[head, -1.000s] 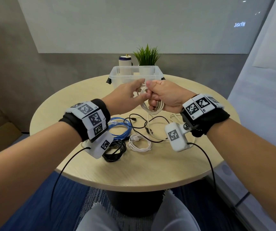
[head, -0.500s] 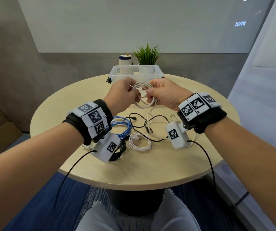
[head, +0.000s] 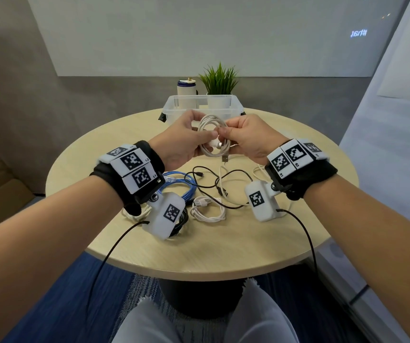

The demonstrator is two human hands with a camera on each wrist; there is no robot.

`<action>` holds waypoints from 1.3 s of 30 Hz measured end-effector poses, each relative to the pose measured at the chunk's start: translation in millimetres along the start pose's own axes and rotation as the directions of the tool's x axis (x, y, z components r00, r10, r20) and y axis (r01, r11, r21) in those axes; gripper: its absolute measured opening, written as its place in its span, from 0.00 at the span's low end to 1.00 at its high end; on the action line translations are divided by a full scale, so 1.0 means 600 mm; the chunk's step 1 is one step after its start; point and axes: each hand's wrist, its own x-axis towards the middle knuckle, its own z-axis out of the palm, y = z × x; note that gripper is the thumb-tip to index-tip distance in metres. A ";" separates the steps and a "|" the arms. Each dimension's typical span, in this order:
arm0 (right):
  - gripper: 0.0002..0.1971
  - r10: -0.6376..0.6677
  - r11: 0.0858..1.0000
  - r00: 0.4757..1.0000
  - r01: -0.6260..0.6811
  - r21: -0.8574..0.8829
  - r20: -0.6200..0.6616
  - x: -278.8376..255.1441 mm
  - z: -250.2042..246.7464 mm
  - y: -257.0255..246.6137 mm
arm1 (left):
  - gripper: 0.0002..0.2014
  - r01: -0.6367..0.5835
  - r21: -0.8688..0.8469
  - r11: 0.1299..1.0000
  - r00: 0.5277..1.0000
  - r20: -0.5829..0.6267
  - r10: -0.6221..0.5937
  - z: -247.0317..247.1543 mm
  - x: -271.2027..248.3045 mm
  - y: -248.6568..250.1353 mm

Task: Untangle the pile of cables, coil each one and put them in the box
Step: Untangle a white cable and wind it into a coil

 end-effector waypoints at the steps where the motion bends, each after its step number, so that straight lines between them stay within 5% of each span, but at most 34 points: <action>1: 0.06 -0.002 1.000 1.000 0.002 -0.017 -0.002 0.000 -0.001 0.001 | 0.16 0.009 0.018 1.000 1.000 -0.012 -0.008 0.000 0.000 0.000; 11: 0.09 -0.090 0.969 0.981 0.048 -0.241 -0.171 0.005 0.000 0.001 | 0.10 0.184 0.326 0.927 0.977 -0.165 -0.136 -0.015 0.008 -0.016; 17: 0.07 -0.108 0.963 0.970 0.048 -0.267 -0.217 0.010 -0.036 -0.011 | 0.01 0.166 0.464 0.870 0.985 -0.044 -0.164 -0.034 -0.005 -0.036; 22: 0.07 -0.123 0.952 0.974 0.062 -0.301 -0.188 0.010 -0.018 -0.005 | 0.06 0.141 0.323 0.936 0.987 -0.122 -0.106 -0.014 0.005 -0.015; 26: 0.07 -0.080 0.982 0.988 0.056 -0.180 -0.129 0.003 -0.011 -0.006 | 0.22 -0.053 0.376 0.925 0.974 -0.186 0.132 -0.010 0.012 -0.016; 29: 0.06 -0.050 0.990 0.997 0.042 -0.133 -0.059 0.000 -0.009 -0.008 | 0.21 -0.118 0.457 0.882 0.966 -0.155 0.209 -0.009 0.015 -0.017; 33: 0.06 -0.037 0.992 0.999 0.035 -0.123 -0.012 0.000 -0.008 -0.008 | 0.13 -0.128 0.484 0.866 0.963 -0.148 0.225 -0.005 0.015 -0.020; 39: 0.06 -0.023 0.990 1.000 0.025 -0.141 0.018 -0.004 -0.005 -0.007 | 0.15 -0.092 0.256 0.962 0.982 -0.134 0.130 -0.005 0.016 -0.022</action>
